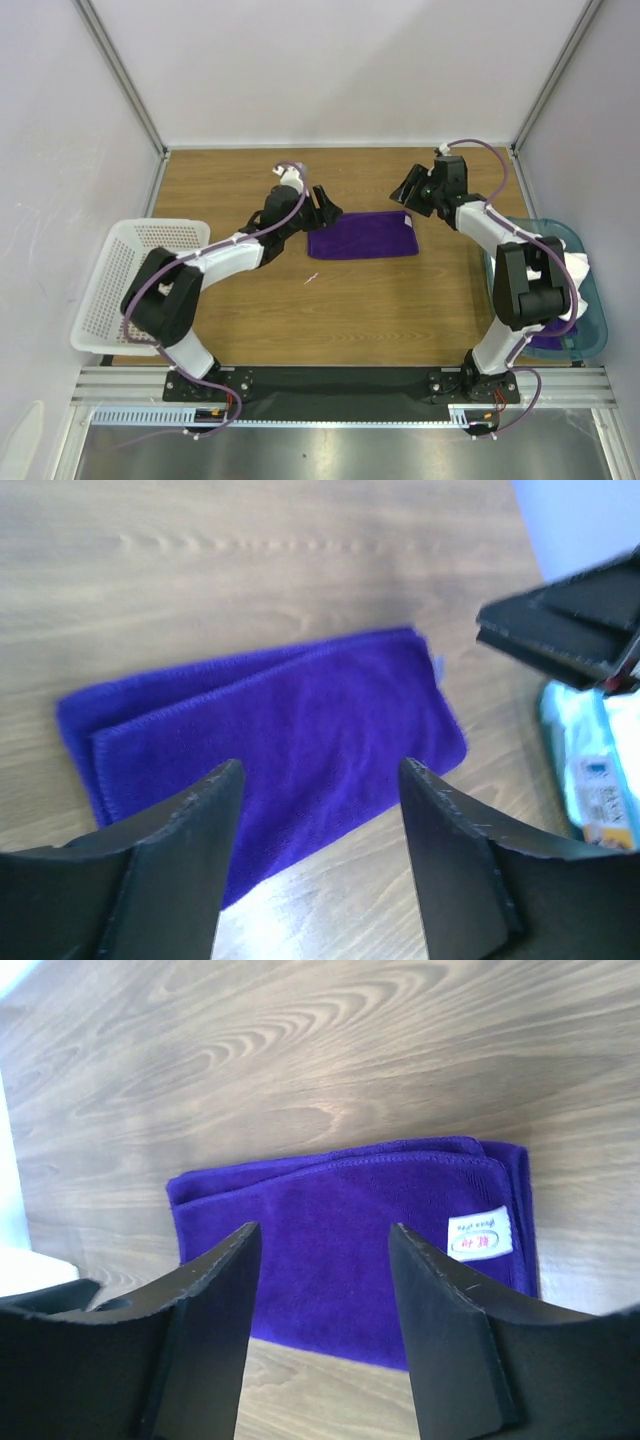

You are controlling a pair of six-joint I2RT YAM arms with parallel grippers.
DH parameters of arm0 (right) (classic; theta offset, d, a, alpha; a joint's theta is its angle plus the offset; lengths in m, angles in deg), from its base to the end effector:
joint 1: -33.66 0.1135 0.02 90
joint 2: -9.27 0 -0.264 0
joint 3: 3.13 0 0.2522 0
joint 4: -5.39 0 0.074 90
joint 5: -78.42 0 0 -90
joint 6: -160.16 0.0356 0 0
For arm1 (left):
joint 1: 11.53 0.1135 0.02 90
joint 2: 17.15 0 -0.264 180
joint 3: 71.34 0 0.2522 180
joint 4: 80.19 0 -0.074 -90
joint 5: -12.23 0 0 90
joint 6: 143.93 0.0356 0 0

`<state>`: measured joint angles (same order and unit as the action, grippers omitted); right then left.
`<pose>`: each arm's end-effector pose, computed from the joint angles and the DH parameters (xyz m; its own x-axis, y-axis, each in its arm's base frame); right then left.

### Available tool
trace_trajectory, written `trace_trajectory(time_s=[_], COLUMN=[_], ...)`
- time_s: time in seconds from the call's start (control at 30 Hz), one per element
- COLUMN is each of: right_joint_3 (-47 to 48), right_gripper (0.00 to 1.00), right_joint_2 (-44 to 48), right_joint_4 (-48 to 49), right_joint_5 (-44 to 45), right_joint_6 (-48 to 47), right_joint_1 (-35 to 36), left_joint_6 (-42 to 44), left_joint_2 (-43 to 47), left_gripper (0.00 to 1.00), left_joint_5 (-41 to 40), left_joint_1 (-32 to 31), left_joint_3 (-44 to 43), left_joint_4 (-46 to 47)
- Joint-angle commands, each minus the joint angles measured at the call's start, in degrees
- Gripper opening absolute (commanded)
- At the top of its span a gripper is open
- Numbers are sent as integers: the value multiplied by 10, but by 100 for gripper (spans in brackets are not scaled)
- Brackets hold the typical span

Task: Fold and stack the towels
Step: Fold the towel

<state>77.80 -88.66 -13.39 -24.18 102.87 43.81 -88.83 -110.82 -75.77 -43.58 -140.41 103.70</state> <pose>0.3784 0.0756 0.2377 -0.6713 0.4156 -0.6137 0.0197 0.8377 0.5457 0.3119 -0.1967 0.2332 -0.5651 -0.3208 -0.7601 0.2862 0.7879 -0.5453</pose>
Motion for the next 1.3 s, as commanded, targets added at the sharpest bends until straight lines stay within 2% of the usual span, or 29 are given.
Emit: trace_trajectory(time_s=[0.0,0.2,0.3,0.5,0.63,0.77,0.87,1.0,1.27], right_joint_3=[8,19,12,7,5,8,13,13,-5], right_gripper=[59,55,54,52,52,56,63,80,85], right_joint_2=[-39,-106,-121,-142,-133,-93,-50,-9,48], right_joint_4=[33,33,37,43,40,20,-6,-44,-104], right_joint_5=[-15,-1,42,47,38,17,14,20,66], right_joint_6=[-15,-12,-16,-15,-17,-30,-46,-67,-85], right_joint_1=[5,7,6,-4,-5,-3,-1,-3,-15], left_joint_6=[4,-32,-31,3,61,105,116,106,53], left_joint_2=[-55,-154,-176,-201,-195,-119,-71,-21,-60], left_gripper=[68,58,56,56,57,62,67,74,74], left_joint_5=[45,48,40,5,29,28,-8,-48,-66], left_joint_1=[2,23,33,46,46,45,43,41,42], left_joint_3=[-19,-50,-55,-81,-97,-82,-59,-31,-23], left_joint_4=[34,47,46,17,9,-25,-68,-115,-149])
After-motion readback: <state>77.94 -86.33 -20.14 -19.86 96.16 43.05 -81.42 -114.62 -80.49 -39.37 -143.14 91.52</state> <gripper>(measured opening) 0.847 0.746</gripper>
